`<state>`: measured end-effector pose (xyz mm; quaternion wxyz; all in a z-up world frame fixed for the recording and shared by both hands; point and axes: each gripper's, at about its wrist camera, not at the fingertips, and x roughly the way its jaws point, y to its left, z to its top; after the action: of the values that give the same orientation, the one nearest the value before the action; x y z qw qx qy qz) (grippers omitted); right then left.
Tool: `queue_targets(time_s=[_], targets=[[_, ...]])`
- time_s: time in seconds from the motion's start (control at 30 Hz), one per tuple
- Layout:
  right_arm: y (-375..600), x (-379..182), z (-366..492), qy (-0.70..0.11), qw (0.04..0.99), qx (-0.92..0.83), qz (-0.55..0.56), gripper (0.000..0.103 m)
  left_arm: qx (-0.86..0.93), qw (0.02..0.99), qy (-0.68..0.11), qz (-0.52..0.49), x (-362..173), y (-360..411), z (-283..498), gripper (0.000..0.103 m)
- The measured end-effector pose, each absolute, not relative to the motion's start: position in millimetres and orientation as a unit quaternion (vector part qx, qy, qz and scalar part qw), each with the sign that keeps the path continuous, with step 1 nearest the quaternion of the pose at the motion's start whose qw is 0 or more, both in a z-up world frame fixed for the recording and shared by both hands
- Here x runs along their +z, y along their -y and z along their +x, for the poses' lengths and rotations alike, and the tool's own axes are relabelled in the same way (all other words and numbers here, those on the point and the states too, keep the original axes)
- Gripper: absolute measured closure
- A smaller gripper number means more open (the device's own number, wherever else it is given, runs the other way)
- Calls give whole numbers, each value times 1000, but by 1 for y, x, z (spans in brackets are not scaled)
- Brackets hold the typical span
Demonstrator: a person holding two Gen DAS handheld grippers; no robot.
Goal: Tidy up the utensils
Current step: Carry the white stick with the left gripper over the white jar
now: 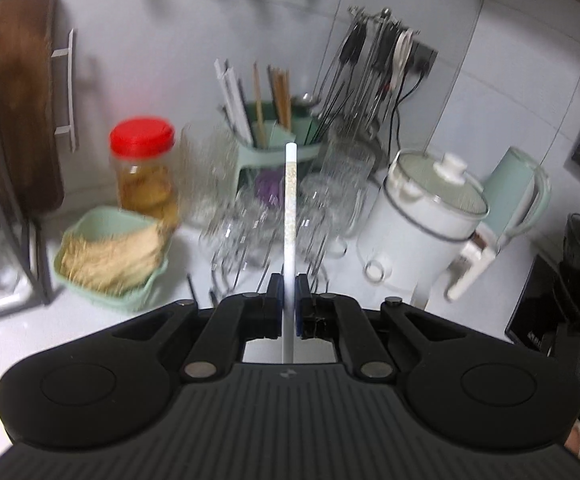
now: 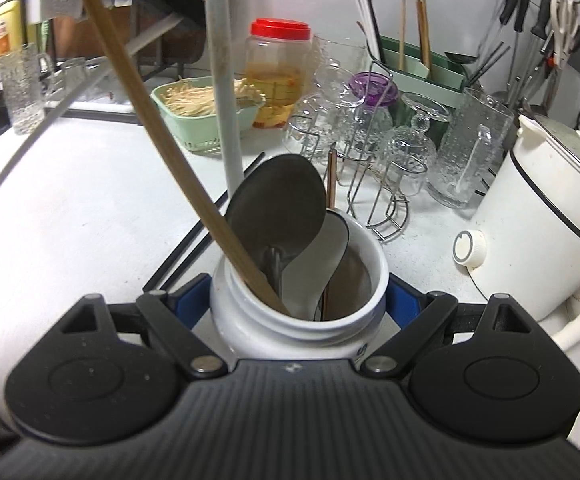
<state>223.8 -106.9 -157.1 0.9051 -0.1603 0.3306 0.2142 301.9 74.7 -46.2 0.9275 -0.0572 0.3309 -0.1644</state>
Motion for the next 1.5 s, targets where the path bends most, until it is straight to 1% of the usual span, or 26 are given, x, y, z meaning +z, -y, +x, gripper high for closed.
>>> queue_targets(time_s=[0.33,0.6,0.87,1.07,1.27,1.5], targets=[[111,-157,226,-325,899,243,-167,11,-212,930,-297,-50,-16,-41,348,97],[113,-157,227,-322,898,250,-167,11,-278,914,-294,-25,-3,-2,385,97],[113,-159,225,-317,901,245,-164,11,-361,875,-323,-2,-13,31,424,97],[112,-159,224,-316,902,245,-164,11,-410,846,-340,18,-13,42,436,97],[114,-159,223,-313,902,248,-164,11,-475,814,-333,21,-8,49,454,97],[115,-158,223,-315,898,257,-167,11,-576,749,-329,5,-28,71,467,97]])
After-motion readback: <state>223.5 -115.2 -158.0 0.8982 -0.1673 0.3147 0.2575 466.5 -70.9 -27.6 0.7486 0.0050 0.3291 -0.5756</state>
